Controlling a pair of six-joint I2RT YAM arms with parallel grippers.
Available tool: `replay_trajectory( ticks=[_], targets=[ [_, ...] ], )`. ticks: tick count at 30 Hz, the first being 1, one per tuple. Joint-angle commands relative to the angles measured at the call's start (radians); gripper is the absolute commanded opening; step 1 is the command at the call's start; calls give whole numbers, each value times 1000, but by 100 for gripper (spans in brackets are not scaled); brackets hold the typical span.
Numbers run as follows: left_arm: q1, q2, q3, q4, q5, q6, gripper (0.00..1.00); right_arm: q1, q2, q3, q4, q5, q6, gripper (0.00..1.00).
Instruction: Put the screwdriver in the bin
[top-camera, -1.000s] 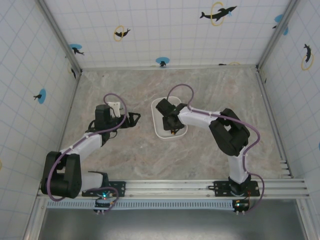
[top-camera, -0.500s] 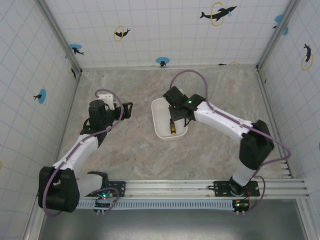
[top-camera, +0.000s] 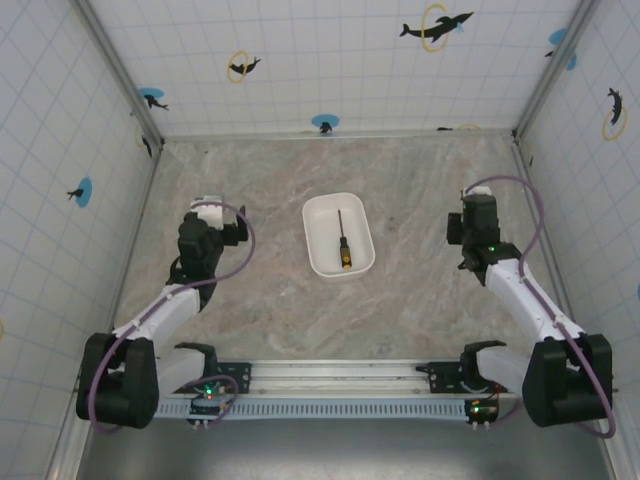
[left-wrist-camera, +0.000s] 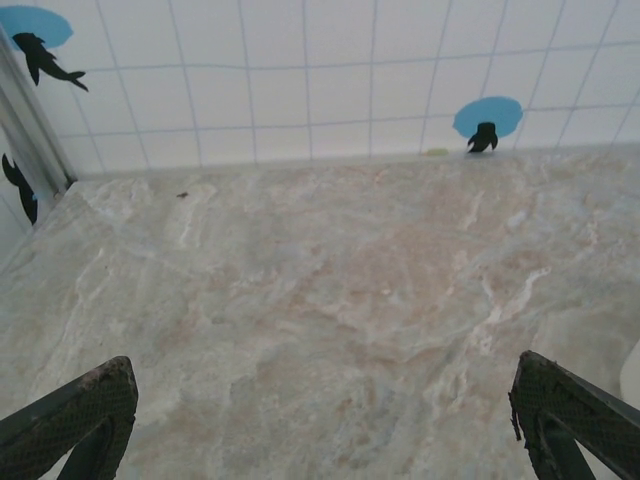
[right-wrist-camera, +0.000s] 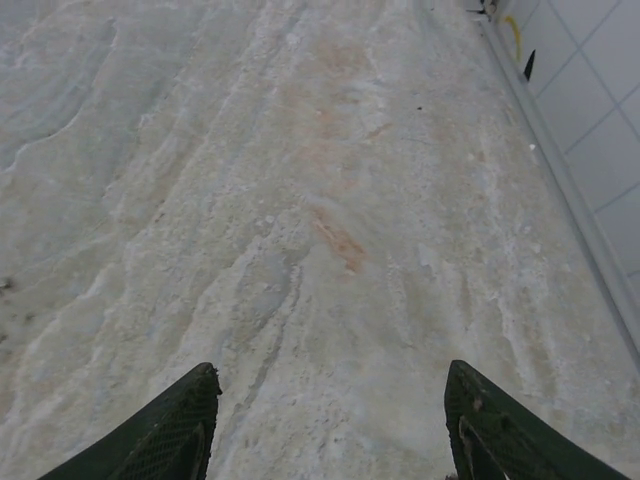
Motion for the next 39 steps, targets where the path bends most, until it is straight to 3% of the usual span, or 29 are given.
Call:
replay_trajectory(
  ticks=[1,10,16,19,25,28,32,34,39],
  targets=[
    [11,14,-45,201,-16,66,97,-40,-14,-70,302,-11,-41,62],
    [76,83,-121,368,19,53,97,-115,23,-316,739,-31,14,63],
    [96,142,-141,418,-3,42,97,-116,150,-381,1000,-45,47,63],
    [98,203,-151,481,-10,36,97,-102,198,-366,1028,-52,22,62],
    [100,224,-125,451,-24,38,97,-93,352,-349,1139,-32,14,62],
    [100,237,-120,463,-6,58,97,-93,341,-353,1124,-23,22,62],
    [120,406,-164,735,-13,45,98,-91,344,-356,1135,-1,28,63],
    [135,388,-146,642,4,30,98,-90,345,-357,1136,4,29,63],
    [152,397,-125,621,14,11,98,-99,349,-333,1101,5,40,65]
  ],
)
